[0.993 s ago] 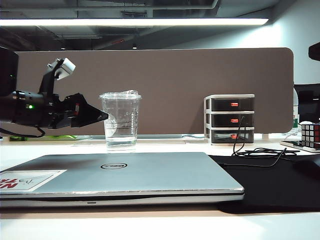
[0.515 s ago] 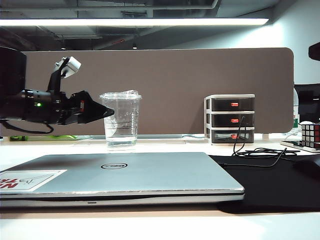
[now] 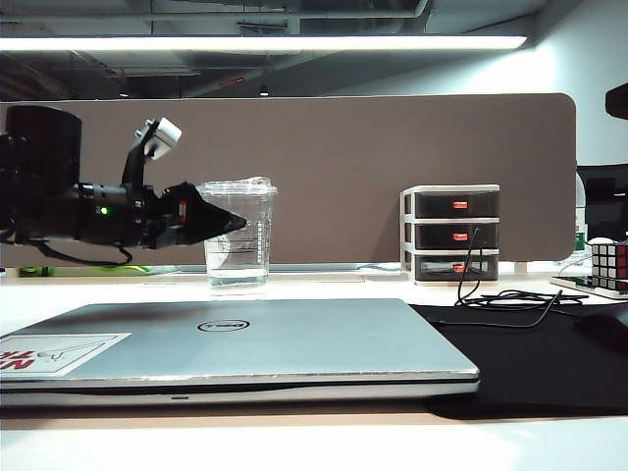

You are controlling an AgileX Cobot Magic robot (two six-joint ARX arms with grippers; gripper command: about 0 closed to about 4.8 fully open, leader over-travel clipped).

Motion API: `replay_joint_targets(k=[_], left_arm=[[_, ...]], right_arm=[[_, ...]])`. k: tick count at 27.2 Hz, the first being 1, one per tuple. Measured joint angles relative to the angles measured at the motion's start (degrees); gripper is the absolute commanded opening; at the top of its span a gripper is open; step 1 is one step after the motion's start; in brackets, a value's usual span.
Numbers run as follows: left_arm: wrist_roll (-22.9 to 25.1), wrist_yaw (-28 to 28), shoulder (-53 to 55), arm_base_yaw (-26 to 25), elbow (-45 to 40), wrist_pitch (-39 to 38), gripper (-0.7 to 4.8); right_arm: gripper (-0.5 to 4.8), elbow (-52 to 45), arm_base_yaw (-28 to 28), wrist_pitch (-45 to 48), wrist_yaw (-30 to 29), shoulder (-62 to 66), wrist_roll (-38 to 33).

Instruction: Pick up the coffee cup and place it on the left side of the laptop.

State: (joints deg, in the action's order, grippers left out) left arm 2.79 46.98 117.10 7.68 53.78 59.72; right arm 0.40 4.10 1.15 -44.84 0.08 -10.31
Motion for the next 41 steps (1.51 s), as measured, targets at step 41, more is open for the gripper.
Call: replay_joint_targets(k=[41], left_arm=[[-0.1, -0.7, 5.1, 2.6, 9.8, 1.9, 4.25]], right_arm=[[-0.01, 0.0, 0.0, -0.2, 0.0, 0.0, 0.0]])
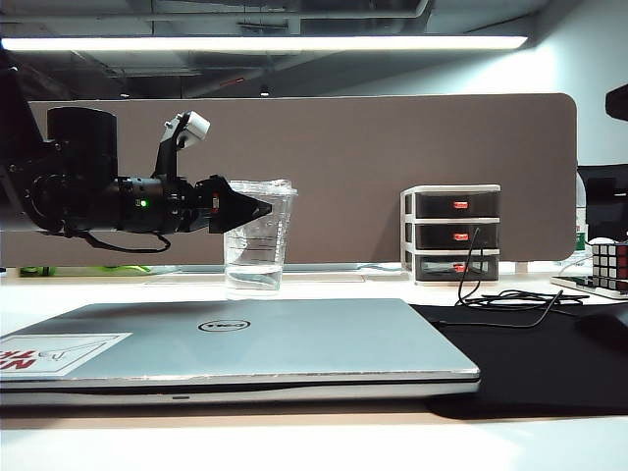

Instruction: Pick up the coffee cup and place it on the left side of the laptop.

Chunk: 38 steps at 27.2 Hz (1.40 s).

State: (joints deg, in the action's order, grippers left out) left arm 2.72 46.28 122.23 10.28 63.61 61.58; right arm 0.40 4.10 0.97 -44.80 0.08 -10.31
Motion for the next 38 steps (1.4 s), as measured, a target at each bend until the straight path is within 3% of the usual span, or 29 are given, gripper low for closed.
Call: replay_joint_targets(k=[10, 12, 38], left_arm=[[-2.1, 0.0, 0.0, 0.0, -0.1, 0.5, 4.29], [-2.4, 0.0, 0.0, 0.0, -0.1, 0.9, 4.79], [0.3, -1.0, 3.0, 0.8, 0.4, -1.4, 4.79]], right_arm=[[-0.01, 0.0, 0.0, 0.0, 0.0, 0.0, 0.0], [-0.01, 0.0, 0.0, 0.0, 0.0, 0.0, 0.0], [-0.01, 0.0, 0.0, -0.5, 0.0, 0.0, 0.0]])
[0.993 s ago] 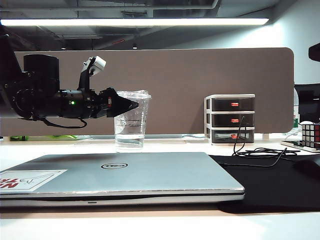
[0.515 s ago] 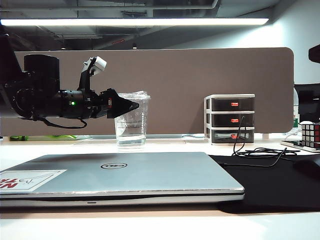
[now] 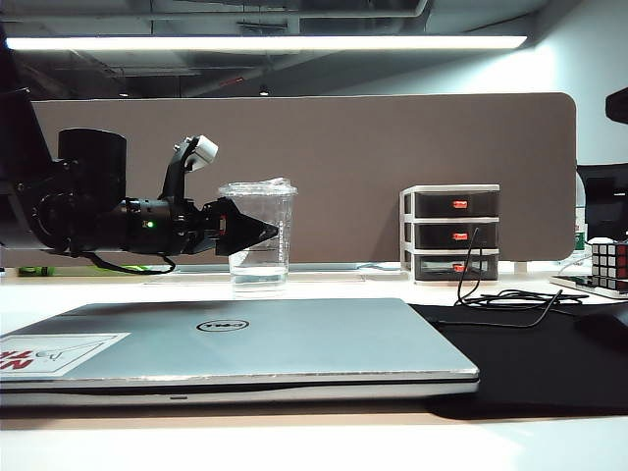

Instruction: Pick up the coffee cup and place it on the left side of the laptop.

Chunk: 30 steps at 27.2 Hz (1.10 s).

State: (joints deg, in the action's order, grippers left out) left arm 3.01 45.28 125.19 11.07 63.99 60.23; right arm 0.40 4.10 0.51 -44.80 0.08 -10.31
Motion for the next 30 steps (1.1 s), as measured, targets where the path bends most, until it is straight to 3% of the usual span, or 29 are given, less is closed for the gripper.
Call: replay_joint_targets(k=[8, 20, 24, 27, 30], left_arm=[[-1.6, -1.7, 2.5, 0.9, 5.6, -0.8, 4.79], [-1.6, -3.2, 2.5, 1.3, 5.7, -0.9, 4.79], [-1.7, -2.9, 2.7, 1.2, 5.7, 0.9, 4.08], [-3.0, -1.8, 2.8, 1.2, 5.7, 3.2, 2.92], [-4.3, 0.8, 2.6, 1.2, 5.6, 4.9, 2.86]], right_arm=[[-0.01, 0.0, 0.0, 0.0, 0.0, 0.0, 0.0], [-0.01, 0.0, 0.0, 0.0, 0.0, 0.0, 0.0], [-0.01, 0.0, 0.0, 0.0, 0.0, 0.0, 0.0], [-0.01, 0.0, 0.0, 0.0, 0.0, 0.0, 0.0], [-0.01, 0.0, 0.0, 0.0, 0.0, 0.0, 0.0]])
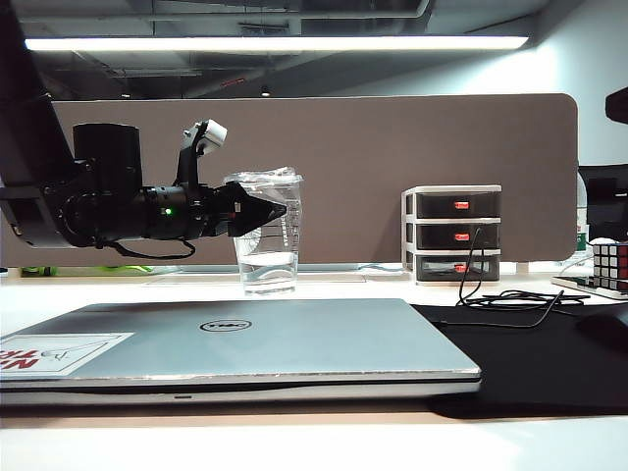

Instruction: Pick up the coffee cup and place it on the left side of the laptop.

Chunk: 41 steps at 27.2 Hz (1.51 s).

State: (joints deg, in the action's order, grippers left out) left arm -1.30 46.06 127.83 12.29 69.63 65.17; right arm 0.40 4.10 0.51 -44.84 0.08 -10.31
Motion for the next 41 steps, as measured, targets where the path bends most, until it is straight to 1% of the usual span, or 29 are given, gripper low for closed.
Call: replay_joint_targets(k=[2, 5, 10, 16, 22, 27, 29, 33, 35, 36, 38, 41], left_arm=[[-0.5, 0.1, -0.2, 0.0, -0.6, 0.0, 2.86], [-0.9, -0.7, -3.2, -0.5, -3.9, -0.3, 2.87], [-0.7, -0.9, -8.0, -3.5, -8.7, 0.0, 2.91], [-0.7, -1.5, -16.2, -9.1, -16.8, -0.2, 2.91], [-0.7, -2.3, -28.1, -17.2, -30.3, 0.2, 2.91], [1.6, -2.8, -33.5, -21.9, -36.5, 0.2, 2.91], [1.7, -4.2, -34.8, -23.8, -38.6, 0.2, 2.91], [1.7, -5.8, -35.1, -26.5, -39.3, 0.1, 2.91], [2.1, -9.7, -35.1, -26.6, -39.5, -0.6, 2.91], [3.3, -11.2, -35.1, -26.6, -39.6, -1.5, 2.91], [4.9, -12.8, -35.1, -26.6, -39.6, -3.4, 2.91], [5.6, -15.3, -35.0, -26.6, -39.6, -5.1, 2.90]], right_arm=[[-0.01, 0.0, 0.0, 0.0, 0.0, 0.0, 0.0], [-0.01, 0.0, 0.0, 0.0, 0.0, 0.0, 0.0], [-0.01, 0.0, 0.0, 0.0, 0.0, 0.0, 0.0], [-0.01, 0.0, 0.0, 0.0, -0.2, 0.0, 0.0], [-0.01, 0.0, 0.0, 0.0, -0.2, 0.0, 0.0], [-0.01, 0.0, 0.1, 0.0, -0.2, 0.0, 0.0], [-0.01, 0.0, 0.1, 0.0, -0.2, 0.0, 0.0], [-0.01, 0.0, 0.1, 0.0, -0.2, 0.0, 0.0], [-0.01, 0.0, 0.1, 0.0, -0.2, 0.0, 0.0], [-0.01, 0.0, 0.1, 0.0, -0.2, 0.0, 0.0], [-0.01, 0.0, 0.1, 0.0, -0.2, 0.0, 0.0], [-0.01, 0.0, 0.1, 0.0, -0.2, 0.0, 0.0]])
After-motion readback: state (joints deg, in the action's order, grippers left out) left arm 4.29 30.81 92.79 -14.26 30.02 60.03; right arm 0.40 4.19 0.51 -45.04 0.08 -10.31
